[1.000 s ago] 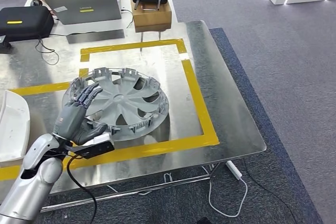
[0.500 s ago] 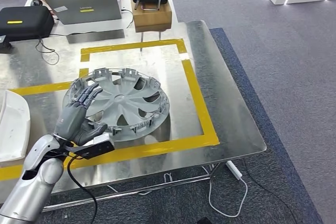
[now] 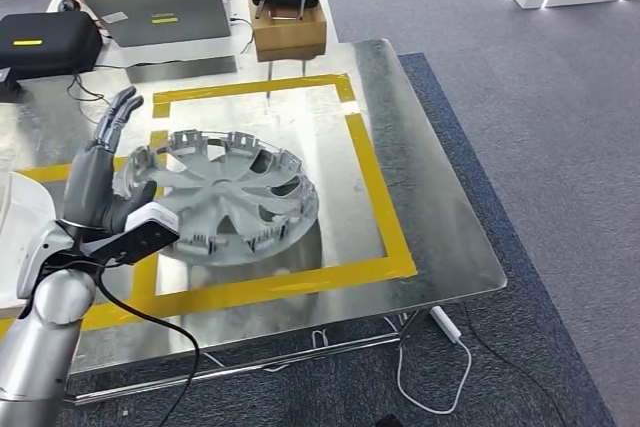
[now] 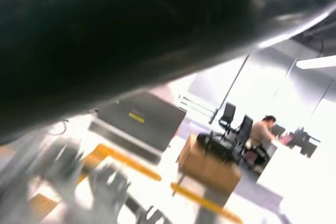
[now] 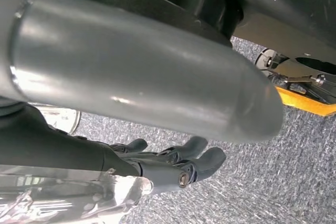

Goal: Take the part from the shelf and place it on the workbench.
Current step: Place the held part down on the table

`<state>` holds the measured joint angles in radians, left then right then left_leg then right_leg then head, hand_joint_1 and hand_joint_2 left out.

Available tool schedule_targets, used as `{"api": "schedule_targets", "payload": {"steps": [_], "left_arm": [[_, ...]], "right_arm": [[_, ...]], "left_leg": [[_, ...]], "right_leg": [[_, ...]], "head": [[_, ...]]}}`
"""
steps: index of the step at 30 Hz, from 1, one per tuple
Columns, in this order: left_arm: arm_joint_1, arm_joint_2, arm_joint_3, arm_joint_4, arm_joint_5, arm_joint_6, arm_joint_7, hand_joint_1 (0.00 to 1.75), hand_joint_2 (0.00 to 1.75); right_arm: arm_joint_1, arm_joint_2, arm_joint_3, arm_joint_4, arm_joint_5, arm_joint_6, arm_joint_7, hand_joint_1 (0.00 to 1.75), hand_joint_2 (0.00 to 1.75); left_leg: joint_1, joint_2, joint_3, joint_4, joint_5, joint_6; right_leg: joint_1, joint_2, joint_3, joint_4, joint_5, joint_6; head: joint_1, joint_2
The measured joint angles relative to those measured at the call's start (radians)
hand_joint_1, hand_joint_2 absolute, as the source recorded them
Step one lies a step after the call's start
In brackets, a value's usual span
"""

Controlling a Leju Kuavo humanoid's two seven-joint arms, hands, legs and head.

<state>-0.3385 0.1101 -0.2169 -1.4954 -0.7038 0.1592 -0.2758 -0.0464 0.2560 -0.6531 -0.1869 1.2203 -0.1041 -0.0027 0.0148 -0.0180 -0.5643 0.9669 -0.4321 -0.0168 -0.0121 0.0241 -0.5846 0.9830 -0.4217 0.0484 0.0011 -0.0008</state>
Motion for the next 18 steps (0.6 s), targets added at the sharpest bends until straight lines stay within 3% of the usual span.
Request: {"api": "schedule_targets", "payload": {"steps": [8, 18], "left_arm": [[-0.011, 0.002, 0.057, -0.053, 0.047, 0.003, -0.005, 0.00, 0.00], [-0.010, 0.002, 0.067, -0.061, 0.050, -0.001, -0.006, 0.00, 0.00]], "right_arm": [[0.001, 0.000, 0.000, 0.000, 0.000, -0.001, 0.000, 0.00, 0.00], [0.000, 0.000, 0.000, 0.000, 0.000, -0.002, 0.000, 0.00, 0.00]], "left_leg": [[0.000, 0.000, 0.000, 0.000, 0.000, 0.000], [0.000, 0.000, 0.000, 0.000, 0.000, 0.000]], "right_leg": [[0.000, 0.000, 0.000, 0.000, 0.000, 0.000], [0.000, 0.000, 0.000, 0.001, 0.000, 0.000]], "head": [[0.000, 0.000], [0.000, 0.000]]}}
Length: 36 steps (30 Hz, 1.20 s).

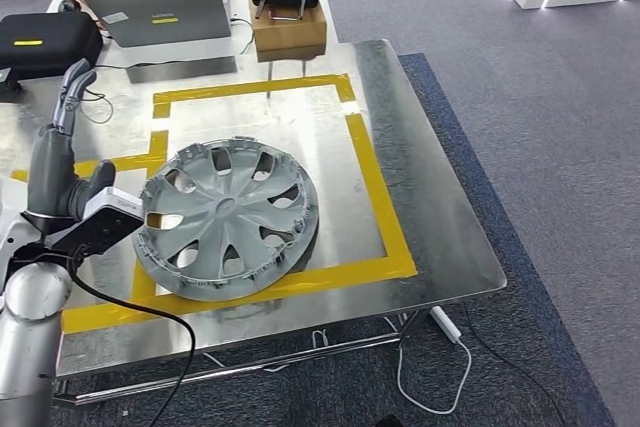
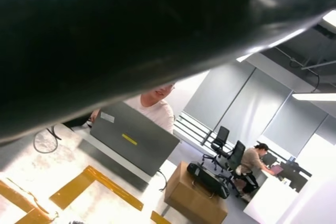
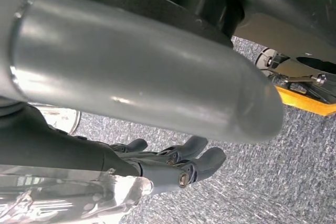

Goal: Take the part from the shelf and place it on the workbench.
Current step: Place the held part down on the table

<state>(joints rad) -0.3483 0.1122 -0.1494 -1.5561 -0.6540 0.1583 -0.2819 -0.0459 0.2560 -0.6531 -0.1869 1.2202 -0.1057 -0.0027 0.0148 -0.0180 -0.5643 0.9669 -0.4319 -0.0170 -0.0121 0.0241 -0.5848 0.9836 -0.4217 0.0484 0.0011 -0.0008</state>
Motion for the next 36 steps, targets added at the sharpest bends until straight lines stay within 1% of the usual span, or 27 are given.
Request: {"api": "schedule_targets", "payload": {"steps": [9, 24, 36], "left_arm": [[0.005, 0.000, -0.003, 0.002, -0.022, -0.003, 0.001, 0.00, 0.00], [0.043, 0.001, -0.009, 0.037, -0.079, -0.015, 0.002, 0.00, 0.00], [0.081, 0.003, -0.008, 0.070, -0.106, 0.011, 0.000, 0.00, 0.00]], "right_arm": [[0.000, 0.000, 0.000, 0.000, -0.006, 0.000, 0.000, 0.00, 0.00], [0.000, 0.000, 0.000, 0.000, -0.009, -0.001, 0.000, 0.00, 0.00], [0.000, 0.000, 0.000, 0.000, -0.002, -0.001, 0.006, 0.00, 0.00]], "left_leg": [[0.000, 0.000, 0.000, 0.000, 0.000, 0.000], [0.000, 0.000, 0.000, 0.000, 0.000, 0.000], [0.000, 0.000, 0.000, 0.000, 0.000, 0.000]], "right_leg": [[0.000, 0.000, 0.000, 0.000, 0.000, 0.000], [0.000, 0.000, 0.000, 0.000, 0.000, 0.000], [0.000, 0.000, 0.000, 0.000, 0.000, 0.000]], "head": [[0.000, 0.000], [0.000, 0.000], [0.000, 0.000]]}}
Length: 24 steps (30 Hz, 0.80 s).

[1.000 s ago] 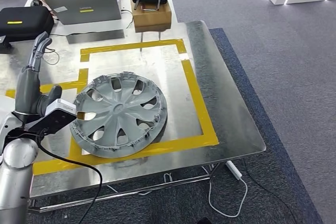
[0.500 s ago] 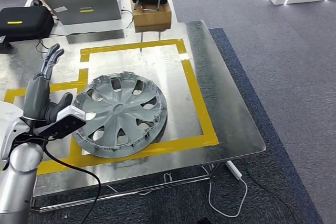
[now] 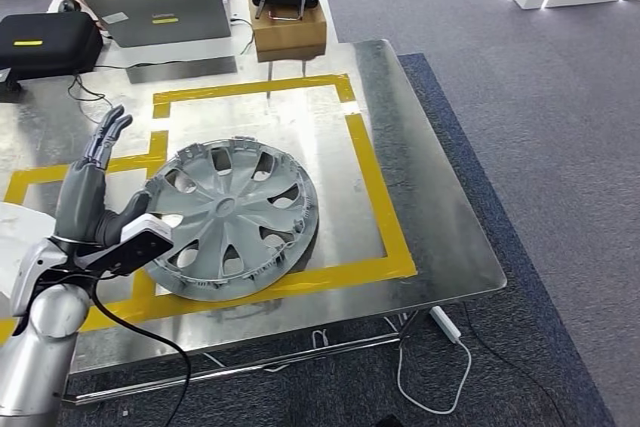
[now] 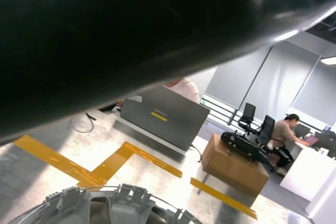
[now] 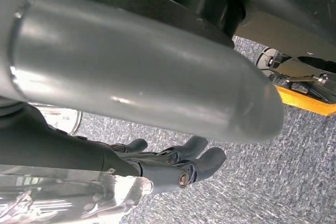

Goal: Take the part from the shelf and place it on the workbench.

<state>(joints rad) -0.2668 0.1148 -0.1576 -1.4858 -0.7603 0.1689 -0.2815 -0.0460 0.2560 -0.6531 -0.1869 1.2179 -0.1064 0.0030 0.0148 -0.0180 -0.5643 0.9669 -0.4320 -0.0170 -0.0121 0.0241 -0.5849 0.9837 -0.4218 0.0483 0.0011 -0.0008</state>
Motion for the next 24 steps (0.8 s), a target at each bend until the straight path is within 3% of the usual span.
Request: {"api": "schedule_targets", "payload": {"steps": [22, 24], "left_arm": [[0.013, 0.000, 0.009, 0.051, -0.011, 0.009, 0.000, 0.00, 0.00], [0.013, 0.000, 0.009, 0.052, -0.011, 0.009, 0.000, 0.00, 0.00]], "right_arm": [[0.000, 0.000, 0.000, 0.000, 0.007, 0.000, 0.007, 0.00, 0.00], [0.000, 0.000, 0.000, 0.000, 0.007, 0.000, 0.007, 0.00, 0.00]], "left_leg": [[0.000, 0.000, 0.000, 0.000, 0.000, 0.000], [-0.002, 0.000, -0.001, 0.003, -0.002, 0.005]], "right_leg": [[0.000, 0.000, 0.000, 0.000, 0.000, 0.000], [-0.003, 0.000, 0.001, -0.004, 0.002, 0.004]], "head": [[0.000, 0.000], [0.000, 0.000]]}}
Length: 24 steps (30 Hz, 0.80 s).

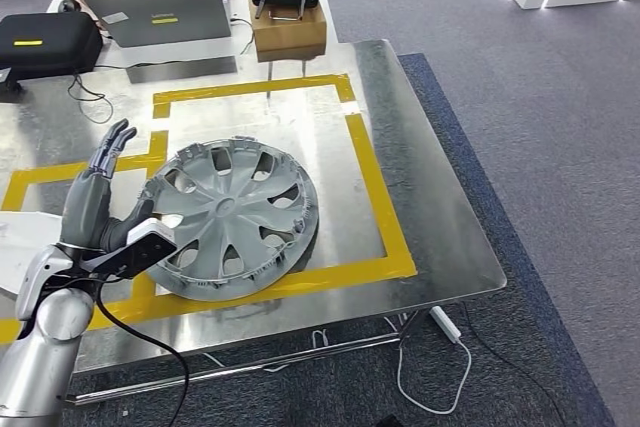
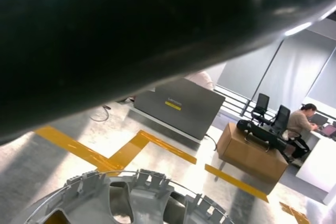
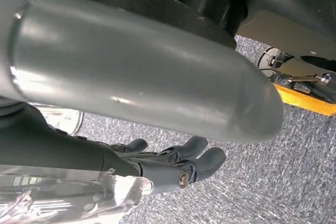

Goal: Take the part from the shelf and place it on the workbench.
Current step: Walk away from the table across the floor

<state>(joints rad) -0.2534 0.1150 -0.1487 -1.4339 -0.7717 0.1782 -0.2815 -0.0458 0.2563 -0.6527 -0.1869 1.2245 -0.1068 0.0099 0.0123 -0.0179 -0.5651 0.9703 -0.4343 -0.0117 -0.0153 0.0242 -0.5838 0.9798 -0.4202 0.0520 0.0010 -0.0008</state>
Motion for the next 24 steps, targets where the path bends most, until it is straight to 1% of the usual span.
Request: {"api": "schedule_targets", "payload": {"steps": [2, 3, 4, 5, 6, 7, 8, 9, 10, 11, 12, 13, 14, 15, 16, 18, 19, 20, 21, 23, 24], "left_arm": [[0.000, 0.000, 0.001, 0.000, 0.000, 0.000, 0.000, 0.00, 0.00], [0.001, 0.000, 0.001, 0.000, 0.000, 0.000, 0.000, 0.00, 0.00], [0.000, -0.001, 0.001, 0.000, 0.000, 0.000, 0.000, 0.00, 0.00], [0.000, -0.002, 0.001, 0.000, 0.000, 0.001, 0.000, 0.00, 0.00], [0.001, -0.002, 0.002, 0.001, 0.000, 0.001, 0.000, 0.00, 0.00], [0.002, -0.003, 0.002, 0.003, 0.000, 0.001, 0.000, 0.00, 0.00], [0.004, -0.003, 0.002, 0.005, 0.000, 0.001, 0.000, 0.00, 0.00], [0.006, -0.004, 0.002, 0.007, 0.000, 0.001, 0.000, 0.00, 0.00], [0.008, -0.005, 0.002, 0.009, 0.000, 0.001, 0.000, 0.00, 0.00], [0.009, -0.006, 0.002, 0.011, 0.000, 0.001, 0.000, 0.00, 0.00], [0.010, -0.006, 0.002, 0.012, 0.000, 0.001, 0.000, 0.00, 0.00], [0.010, -0.006, 0.003, 0.013, 0.000, 0.002, 0.000, 0.00, 0.00], [0.010, -0.006, 0.004, 0.013, 0.000, 0.002, 0.000, 0.00, 0.00], [0.009, -0.006, 0.006, 0.013, 0.000, 0.003, 0.000, 0.00, 0.00], [0.009, -0.006, 0.007, 0.013, 0.000, 0.004, 0.000, 0.00, 0.00], [0.011, -0.007, 0.010, 0.014, 0.000, 0.004, 0.000, 0.00, 0.00], [0.011, -0.007, 0.011, 0.014, 0.000, 0.004, 0.000, 0.00, 0.00], [0.011, -0.007, 0.012, 0.014, 0.000, 0.004, 0.000, 0.00, 0.00], [0.011, -0.007, 0.013, 0.014, 0.000, 0.004, 0.000, 0.00, 0.00], [0.012, -0.007, 0.014, 0.015, 0.000, 0.004, 0.000, 0.00, 0.00], [0.013, -0.007, 0.014, 0.016, 0.000, 0.004, 0.000, 0.00, 0.00]], "right_arm": [[0.000, 0.001, 0.000, 0.000, 0.000, 0.000, 0.000, 0.00, 0.00], [-0.001, 0.001, 0.000, 0.000, 0.000, 0.000, 0.000, 0.00, 0.00], [-0.001, 0.002, 0.000, 0.000, 0.000, 0.000, 0.000, 0.00, 0.00], [-0.001, 0.002, 0.000, 0.000, 0.000, 0.000, 0.000, 0.00, 0.00], [-0.001, 0.002, 0.000, 0.000, 0.000, 0.000, 0.000, 0.00, 0.00], [0.000, 0.002, 0.000, 0.000, 0.000, 0.000, 0.000, 0.00, 0.00], [0.000, 0.002, 0.000, 0.000, 0.000, 0.000, 0.000, 0.00, 0.00], [0.001, 0.002, 0.000, 0.000, 0.000, -0.001, 0.000, 0.00, 0.00], [0.002, 0.002, 0.000, 0.000, -0.001, -0.001, 0.000, 0.00, 0.00], [0.002, 0.002, 0.000, 0.000, -0.001, -0.002, 0.000, 0.00, 0.00], [0.001, 0.002, 0.000, 0.000, -0.001, -0.002, 0.000, 0.00, 0.00], [0.000, 0.003, 0.000, 0.000, -0.001, -0.003, 0.000, 0.00, 0.00], [-0.001, 0.004, 0.000, 0.000, -0.001, -0.003, -0.001, 0.00, 0.00], [-0.001, 0.006, 0.000, 0.000, -0.001, -0.004, -0.001, 0.00, 0.00], [-0.002, 0.007, 0.000, 0.001, -0.001, -0.004, -0.001, 0.00, 0.00], [-0.001, 0.007, 0.000, 0.001, -0.001, -0.005, 0.000, 0.00, 0.00], [-0.002, 0.007, 0.000, 0.001, -0.001, -0.004, 0.000, 0.00, 0.00], [-0.002, 0.007, 0.000, 0.001, -0.001, -0.004, 0.000, 0.00, 0.00], [-0.002, 0.007, 0.000, 0.001, -0.001, -0.004, 0.000, 0.00, 0.00], [-0.002, 0.007, 0.000, 0.001, -0.001, -0.005, 0.000, 0.00, 0.00], [-0.002, 0.007, 0.000, 0.001, -0.001, -0.005, 0.000, 0.00, 0.00]], "left_leg": [[-0.003, 0.000, 0.000, -0.001, 0.001, 0.010], [-0.001, 0.002, 0.003, -0.008, 0.006, 0.015], [0.002, 0.003, 0.006, -0.014, 0.012, 0.019], [0.004, 0.005, 0.009, -0.021, 0.016, 0.021], [0.007, 0.007, 0.010, -0.024, 0.019, 0.022], [0.007, 0.008, 0.010, -0.024, 0.020, 0.023], [0.007, 0.009, 0.009, -0.023, 0.020, 0.023], [0.007, 0.010, 0.009, -0.023, 0.020, 0.022], [0.009, 0.010, 0.008, -0.021, 0.020, 0.020], [0.013, 0.009, 0.008, -0.019, 0.019, 0.016], [0.016, 0.009, 0.008, -0.014, 0.017, 0.010], [0.018, 0.007, 0.005, -0.008, 0.014, 0.001], [0.018, 0.006, 0.001, 0.000, 0.013, -0.008], [0.017, 0.005, -0.004, 0.006, 0.013, -0.017], [0.015, 0.004, -0.008, 0.008, 0.016, -0.024], [0.017, 0.004, -0.013, 0.010, 0.018, -0.034], [0.019, 0.006, -0.019, 0.019, 0.007, -0.037], [0.019, 0.007, -0.032, 0.047, -0.019, -0.039], [0.018, 0.009, -0.054, 0.098, -0.057, -0.040], [0.016, 0.010, -0.108, 0.242, -0.140, -0.039], [0.015, 0.010, -0.125, 0.295, -0.164, -0.038]], "right_leg": [[-0.003, 0.000, 0.002, -0.005, 0.003, 0.008], [-0.003, -0.001, 0.000, -0.002, 0.001, 0.011], [-0.003, -0.004, -0.008, 0.012, -0.010, 0.013], [-0.002, -0.007, -0.024, 0.046, -0.034, 0.014], [-0.002, -0.011, -0.051, 0.105, -0.067, 0.015], [-0.002, -0.013, -0.083, 0.178, -0.104, 0.017], [-0.003, -0.014, -0.113, 0.248, -0.133, 0.019], [-0.004, -0.015, -0.131, 0.292, -0.145, 0.022], [-0.005, -0.015, -0.131, 0.295, -0.136, 0.024], [-0.007, -0.016, -0.109, 0.254, -0.109, 0.026], [-0.010, -0.016, -0.071, 0.183, -0.074, 0.030], [-0.012, -0.014, -0.035, 0.116, -0.051, 0.035], [-0.014, -0.010, -0.008, 0.065, -0.035, 0.034], [-0.015, -0.006, 0.004, 0.042, -0.031, 0.030], [-0.013, -0.002, 0.002, 0.044, -0.034, 0.022], [-0.012, -0.001, -0.008, 0.052, -0.027, 0.002], [-0.012, -0.002, -0.013, 0.053, -0.023, -0.007], [-0.012, -0.003, -0.019, 0.052, -0.018, -0.016], [-0.012, -0.005, -0.026, 0.051, -0.013, -0.025], [-0.009, -0.010, -0.044, 0.051, -0.001, -0.035], [-0.007, -0.012, -0.052, 0.051, 0.005, -0.036]], "head": [[0.000, 0.000], [0.000, 0.000], [0.000, 0.000], [0.003, 0.000], [0.004, 0.000], [0.006, 0.000], [0.008, 0.000], [0.008, 0.000], [0.008, 0.000], [0.008, 0.000], [0.008, 0.000], [0.010, 0.000], [0.011, 0.000], [0.011, 0.000], [0.010, 0.000], [0.006, 0.000], [0.005, 0.000], [0.004, 0.000], [0.003, 0.000], [0.002, 0.000], [0.002, 0.000]]}}
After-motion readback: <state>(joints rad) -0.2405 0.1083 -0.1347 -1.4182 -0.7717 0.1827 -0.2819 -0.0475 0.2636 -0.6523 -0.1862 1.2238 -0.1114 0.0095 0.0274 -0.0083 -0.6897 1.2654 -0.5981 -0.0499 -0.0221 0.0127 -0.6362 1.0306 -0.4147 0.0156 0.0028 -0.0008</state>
